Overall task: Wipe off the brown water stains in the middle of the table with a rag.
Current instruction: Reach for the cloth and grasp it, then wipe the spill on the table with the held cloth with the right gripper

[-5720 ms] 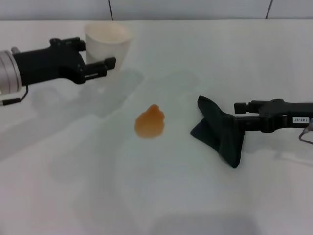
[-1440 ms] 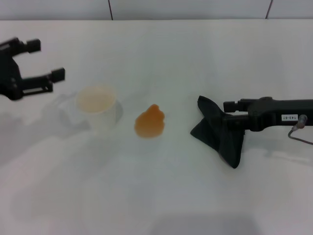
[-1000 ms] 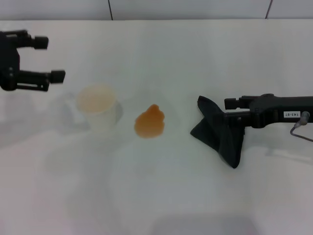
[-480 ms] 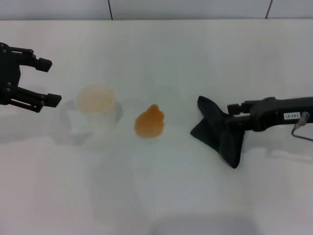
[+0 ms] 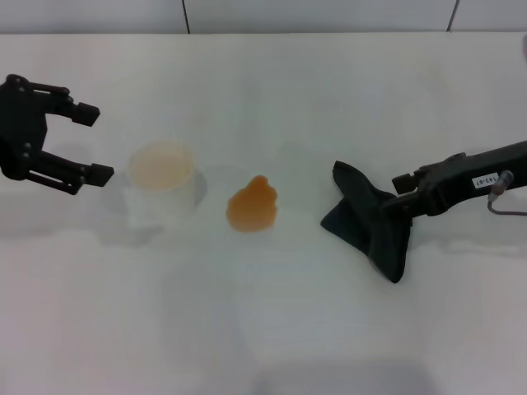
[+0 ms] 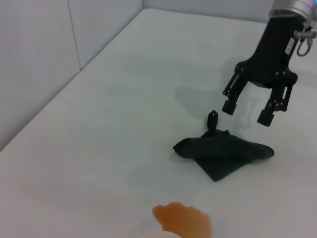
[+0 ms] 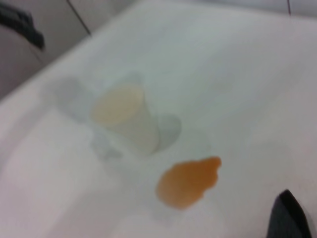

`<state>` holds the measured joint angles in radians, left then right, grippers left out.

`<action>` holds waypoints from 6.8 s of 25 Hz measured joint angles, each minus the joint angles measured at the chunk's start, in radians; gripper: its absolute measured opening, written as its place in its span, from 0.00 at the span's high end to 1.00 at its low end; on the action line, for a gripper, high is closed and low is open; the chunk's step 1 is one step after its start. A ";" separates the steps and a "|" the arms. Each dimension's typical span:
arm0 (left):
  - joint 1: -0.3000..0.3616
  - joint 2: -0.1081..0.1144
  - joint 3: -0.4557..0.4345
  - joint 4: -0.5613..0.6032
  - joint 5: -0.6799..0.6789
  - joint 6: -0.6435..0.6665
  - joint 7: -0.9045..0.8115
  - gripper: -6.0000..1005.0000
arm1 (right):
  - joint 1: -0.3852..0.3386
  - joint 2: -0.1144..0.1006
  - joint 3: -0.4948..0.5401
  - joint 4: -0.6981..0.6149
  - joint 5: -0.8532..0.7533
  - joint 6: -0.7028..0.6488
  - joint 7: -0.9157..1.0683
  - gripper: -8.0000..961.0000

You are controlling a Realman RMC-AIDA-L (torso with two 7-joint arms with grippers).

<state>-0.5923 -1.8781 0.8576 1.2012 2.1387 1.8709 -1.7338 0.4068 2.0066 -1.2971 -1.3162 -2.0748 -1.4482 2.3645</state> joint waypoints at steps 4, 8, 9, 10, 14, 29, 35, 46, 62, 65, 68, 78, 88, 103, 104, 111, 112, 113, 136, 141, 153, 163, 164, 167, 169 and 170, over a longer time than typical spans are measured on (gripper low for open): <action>-0.010 0.000 0.002 0.001 0.006 -0.004 -0.003 0.12 | 0.067 0.002 0.000 -0.033 -0.098 -0.065 0.071 0.14; -0.014 -0.004 0.004 0.002 0.008 -0.008 -0.003 0.12 | 0.102 0.004 -0.002 -0.035 -0.129 -0.075 0.093 0.14; -0.016 -0.006 0.004 0.002 0.008 -0.010 -0.002 0.12 | 0.106 0.004 -0.006 -0.032 -0.130 -0.071 0.095 0.14; -0.018 -0.007 0.004 0.001 0.009 -0.013 -0.001 0.12 | 0.109 0.005 -0.014 -0.029 -0.131 -0.059 0.096 0.14; -0.020 -0.009 0.004 -0.003 0.009 -0.022 0.005 0.12 | 0.112 0.006 -0.067 -0.020 -0.141 0.005 0.120 0.14; -0.021 -0.007 0.003 -0.003 0.021 -0.030 0.022 0.12 | 0.093 0.010 -0.188 -0.026 -0.184 0.096 0.259 0.14; -0.021 -0.009 0.004 -0.003 0.022 -0.036 0.028 0.12 | 0.080 0.010 -0.218 -0.016 -0.192 0.140 0.272 0.14; -0.021 -0.013 0.003 -0.013 0.023 -0.045 0.037 0.12 | 0.079 0.011 -0.221 0.020 -0.249 0.177 0.276 0.14; -0.021 -0.015 0.005 -0.020 0.023 -0.059 0.047 0.12 | 0.084 0.010 -0.237 0.070 -0.263 0.215 0.269 0.14; -0.021 -0.015 0.005 -0.024 0.023 -0.063 0.050 0.12 | 0.084 0.009 -0.244 0.069 -0.263 0.215 0.268 0.14; -0.022 -0.015 0.004 -0.026 0.023 -0.069 0.051 0.12 | 0.084 0.009 -0.247 0.069 -0.263 0.215 0.268 0.14; -0.023 -0.015 0.004 -0.026 0.023 -0.072 0.051 0.12 | 0.084 0.009 -0.252 0.064 -0.263 0.217 0.268 0.27; -0.022 -0.015 0.003 -0.026 0.023 -0.072 0.053 0.12 | 0.079 0.011 -0.263 0.061 -0.265 0.216 0.268 0.41; -0.015 -0.020 -0.001 -0.026 0.023 -0.075 0.065 0.12 | 0.086 0.011 -0.265 0.056 -0.253 0.198 0.274 0.85; -0.015 -0.020 -0.001 -0.026 0.023 -0.075 0.065 0.12 | 0.086 0.011 -0.265 0.056 -0.252 0.197 0.275 0.85; -0.014 -0.022 -0.001 -0.026 0.023 -0.075 0.066 0.12 | 0.082 0.012 -0.269 0.057 -0.251 0.196 0.278 0.88; -0.014 -0.022 -0.001 -0.026 0.023 -0.075 0.066 0.12 | 0.082 0.012 -0.270 0.057 -0.251 0.196 0.278 0.89; -0.014 -0.023 -0.001 -0.026 0.023 -0.075 0.066 0.12 | 0.082 0.012 -0.271 0.056 -0.246 0.196 0.278 0.89; -0.018 -0.027 0.004 -0.026 0.020 -0.074 0.080 0.12 | 0.156 0.018 -0.445 0.058 -0.032 0.275 0.268 0.91; -0.019 -0.027 0.004 -0.026 0.020 -0.074 0.080 0.12 | 0.180 0.018 -0.488 0.077 0.006 0.297 0.267 0.91; -0.023 -0.044 0.004 -0.019 0.022 -0.089 0.080 0.12 | 0.277 0.020 -0.543 0.180 0.049 0.361 0.249 0.91; -0.028 -0.054 0.004 -0.017 0.022 -0.101 0.080 0.12 | 0.339 0.017 -0.546 0.270 0.040 0.423 0.241 0.91; -0.028 -0.054 0.004 -0.017 0.022 -0.102 0.080 0.12 | 0.344 0.016 -0.545 0.282 0.039 0.433 0.241 0.91; -0.028 -0.054 0.004 -0.017 0.022 -0.106 0.079 0.12 | 0.355 0.016 -0.545 0.309 0.037 0.451 0.236 0.91; -0.028 -0.055 0.004 -0.017 0.022 -0.112 0.079 0.12 | 0.362 0.016 -0.544 0.327 0.037 0.464 0.234 0.91; -0.028 -0.056 0.004 -0.017 0.022 -0.115 0.079 0.12 | 0.363 0.016 -0.543 0.333 0.036 0.470 0.233 0.91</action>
<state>-0.6198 -1.9342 0.8621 1.1840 2.1603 1.7557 -1.6549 0.7703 2.0226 -1.8406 -0.9832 -2.0384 -0.9786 2.5974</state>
